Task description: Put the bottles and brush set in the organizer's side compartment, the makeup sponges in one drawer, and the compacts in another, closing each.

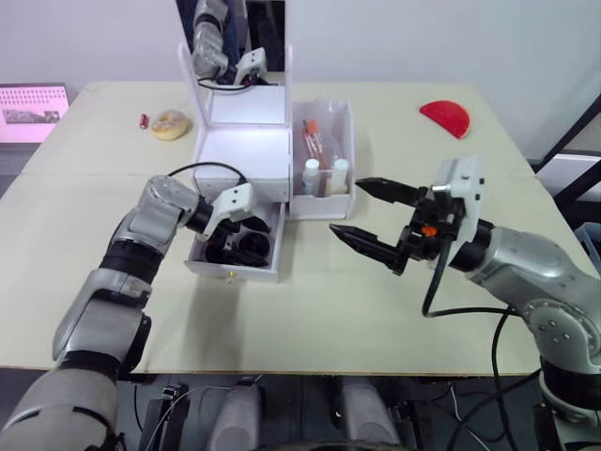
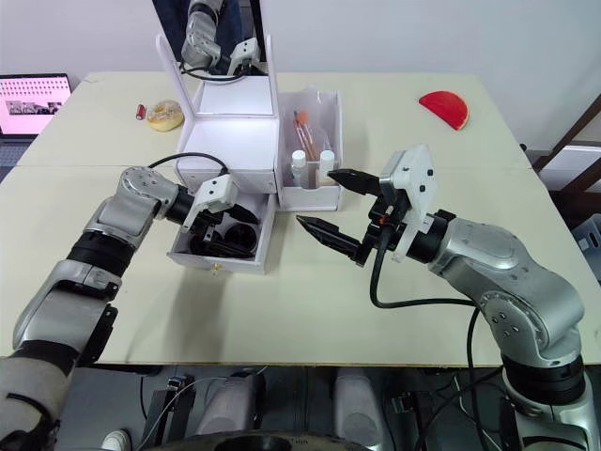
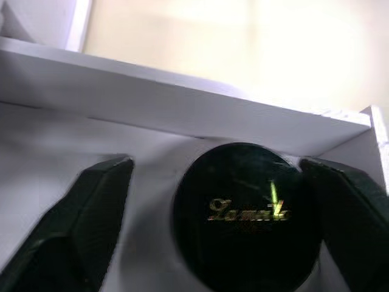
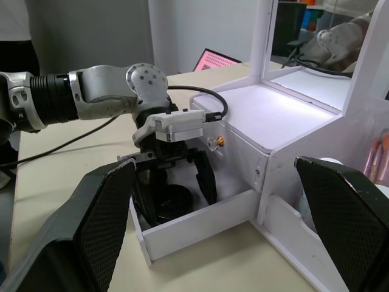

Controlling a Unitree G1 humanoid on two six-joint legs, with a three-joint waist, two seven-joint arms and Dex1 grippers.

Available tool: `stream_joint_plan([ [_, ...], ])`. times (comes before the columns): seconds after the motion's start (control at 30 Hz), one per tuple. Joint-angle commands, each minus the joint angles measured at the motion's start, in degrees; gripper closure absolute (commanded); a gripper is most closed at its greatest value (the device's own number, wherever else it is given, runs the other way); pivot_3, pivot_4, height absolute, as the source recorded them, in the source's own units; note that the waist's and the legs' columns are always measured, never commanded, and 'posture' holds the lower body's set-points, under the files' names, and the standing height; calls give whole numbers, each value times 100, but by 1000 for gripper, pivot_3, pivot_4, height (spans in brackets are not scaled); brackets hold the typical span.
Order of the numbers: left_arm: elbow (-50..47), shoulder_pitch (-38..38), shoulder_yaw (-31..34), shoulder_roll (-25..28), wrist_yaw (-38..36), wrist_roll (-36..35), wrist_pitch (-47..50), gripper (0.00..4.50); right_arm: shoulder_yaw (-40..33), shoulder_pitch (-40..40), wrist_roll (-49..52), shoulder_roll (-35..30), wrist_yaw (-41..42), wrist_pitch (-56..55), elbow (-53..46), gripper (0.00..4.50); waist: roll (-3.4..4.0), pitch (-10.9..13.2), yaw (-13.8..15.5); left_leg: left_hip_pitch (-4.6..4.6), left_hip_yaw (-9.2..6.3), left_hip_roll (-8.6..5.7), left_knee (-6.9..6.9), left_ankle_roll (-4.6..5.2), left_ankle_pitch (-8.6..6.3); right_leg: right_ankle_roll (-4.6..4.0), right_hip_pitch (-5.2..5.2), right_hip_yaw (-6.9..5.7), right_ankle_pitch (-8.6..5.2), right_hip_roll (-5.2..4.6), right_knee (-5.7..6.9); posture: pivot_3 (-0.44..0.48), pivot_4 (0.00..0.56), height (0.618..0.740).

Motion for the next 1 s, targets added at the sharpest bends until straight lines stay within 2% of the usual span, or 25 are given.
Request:
stream_joint_plan([
  [0.03,-236,-127,152,-2,-23,-142,118,13,-93,-18,70,-5,-29,-34,-169,0,0,0,1,0,0,0,0,0,0,0,0,0,0,0,0,0,150,739],
  [0.3,-460,-245,282,160,-165,-297,391,13,-83,-16,90,-2,-25,-35,-137,0,0,0,-2,0,0,0,2,0,0,-1,0,0,0,0,1,0,150,739],
  [0.7,-971,-74,600,916,-405,-611,940,13,-40,4,84,26,12,-57,-102,0,0,1,-6,0,-1,0,0,0,0,-1,-1,0,-1,0,1,0,150,739],
  [0.8,-911,1,640,1033,-368,-589,898,834,-31,1,83,33,37,-67,-96,0,0,1,-2,0,-1,0,1,0,0,-1,-1,0,-1,0,2,0,150,739],
  [1.0,-862,200,550,1091,-280,-457,612,3926,-34,-16,88,22,70,-59,-84,0,0,1,-3,-1,-1,0,1,0,0,-1,-2,0,-1,0,1,0,150,739],
])
